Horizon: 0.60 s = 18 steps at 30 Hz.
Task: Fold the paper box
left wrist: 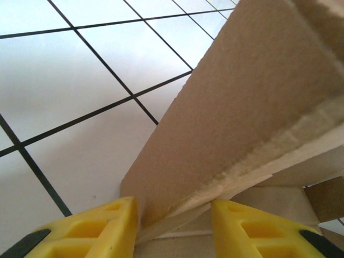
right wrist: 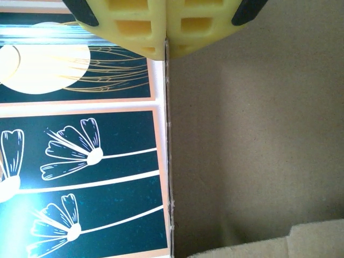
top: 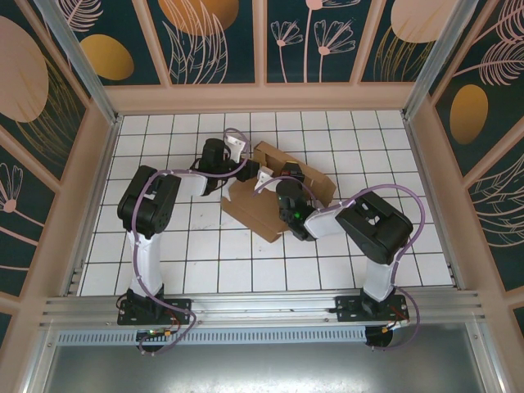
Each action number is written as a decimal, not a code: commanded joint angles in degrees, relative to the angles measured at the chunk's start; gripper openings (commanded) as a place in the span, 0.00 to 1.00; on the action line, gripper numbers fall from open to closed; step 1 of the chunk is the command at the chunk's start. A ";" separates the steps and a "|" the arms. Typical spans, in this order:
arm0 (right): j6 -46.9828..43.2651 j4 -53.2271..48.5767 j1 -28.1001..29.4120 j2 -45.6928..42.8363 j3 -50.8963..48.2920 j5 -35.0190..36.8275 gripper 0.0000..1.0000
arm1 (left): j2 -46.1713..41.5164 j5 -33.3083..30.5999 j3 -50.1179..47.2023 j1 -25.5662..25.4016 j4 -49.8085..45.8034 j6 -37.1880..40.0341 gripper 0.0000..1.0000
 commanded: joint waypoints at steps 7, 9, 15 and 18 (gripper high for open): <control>4.31 -5.38 2.08 1.64 1.42 -1.85 0.00 | 0.45 -1.78 1.15 -1.16 6.56 -2.55 0.34; 4.88 -6.10 2.22 1.77 1.64 -2.02 0.00 | 0.47 -1.86 1.31 -1.40 6.74 -2.77 0.34; 5.53 -7.10 2.50 1.94 2.23 -2.65 0.00 | 0.97 -1.97 2.20 -2.22 7.24 -3.34 0.33; 6.27 -8.09 2.50 1.69 2.30 -3.00 0.00 | 1.11 -1.90 2.30 -2.26 7.62 -3.52 0.30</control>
